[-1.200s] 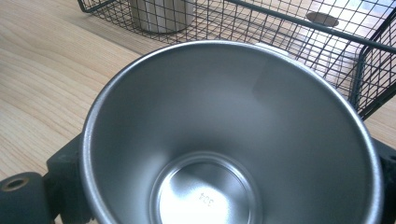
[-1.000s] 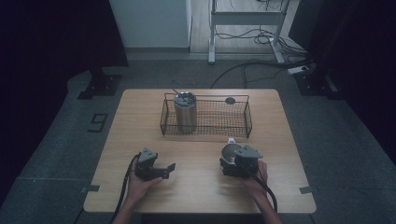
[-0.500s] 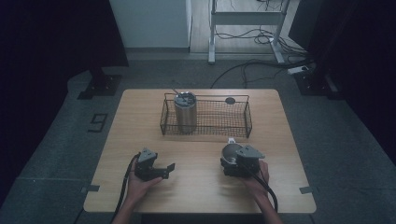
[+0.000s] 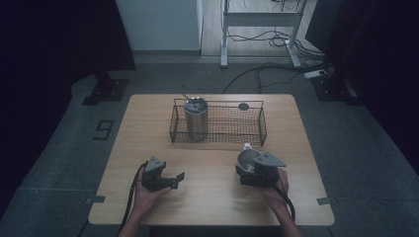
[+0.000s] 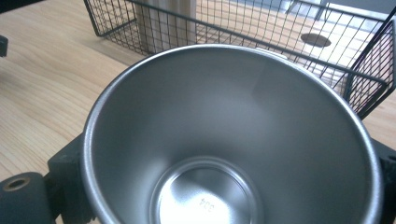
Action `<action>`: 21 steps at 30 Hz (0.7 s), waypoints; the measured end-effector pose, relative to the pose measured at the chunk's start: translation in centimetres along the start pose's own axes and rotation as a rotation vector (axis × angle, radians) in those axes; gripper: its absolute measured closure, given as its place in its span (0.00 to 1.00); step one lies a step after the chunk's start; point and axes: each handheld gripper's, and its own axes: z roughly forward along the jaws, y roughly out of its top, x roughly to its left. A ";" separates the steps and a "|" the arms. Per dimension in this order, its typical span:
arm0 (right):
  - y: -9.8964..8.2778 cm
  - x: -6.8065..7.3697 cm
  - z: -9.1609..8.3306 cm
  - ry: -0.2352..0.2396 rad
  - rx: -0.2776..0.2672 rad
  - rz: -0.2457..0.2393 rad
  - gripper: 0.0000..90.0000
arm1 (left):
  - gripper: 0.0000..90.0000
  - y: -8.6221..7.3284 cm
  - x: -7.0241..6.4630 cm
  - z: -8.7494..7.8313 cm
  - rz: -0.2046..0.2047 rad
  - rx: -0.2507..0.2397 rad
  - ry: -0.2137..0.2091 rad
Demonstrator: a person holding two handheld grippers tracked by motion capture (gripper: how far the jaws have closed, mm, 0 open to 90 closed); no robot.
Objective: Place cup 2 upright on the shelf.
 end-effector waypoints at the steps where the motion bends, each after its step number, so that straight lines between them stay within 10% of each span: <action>1: 0.1 0.0 -0.1 0.000 -0.001 0.001 0.07 | 0.08 0.1 0.1 -0.1 -0.014 -0.008 -0.010; 21: 2.6 -1.2 -1.1 0.007 -0.036 0.009 0.07 | 0.08 0.2 -0.2 -0.1 -0.010 -0.014 -0.023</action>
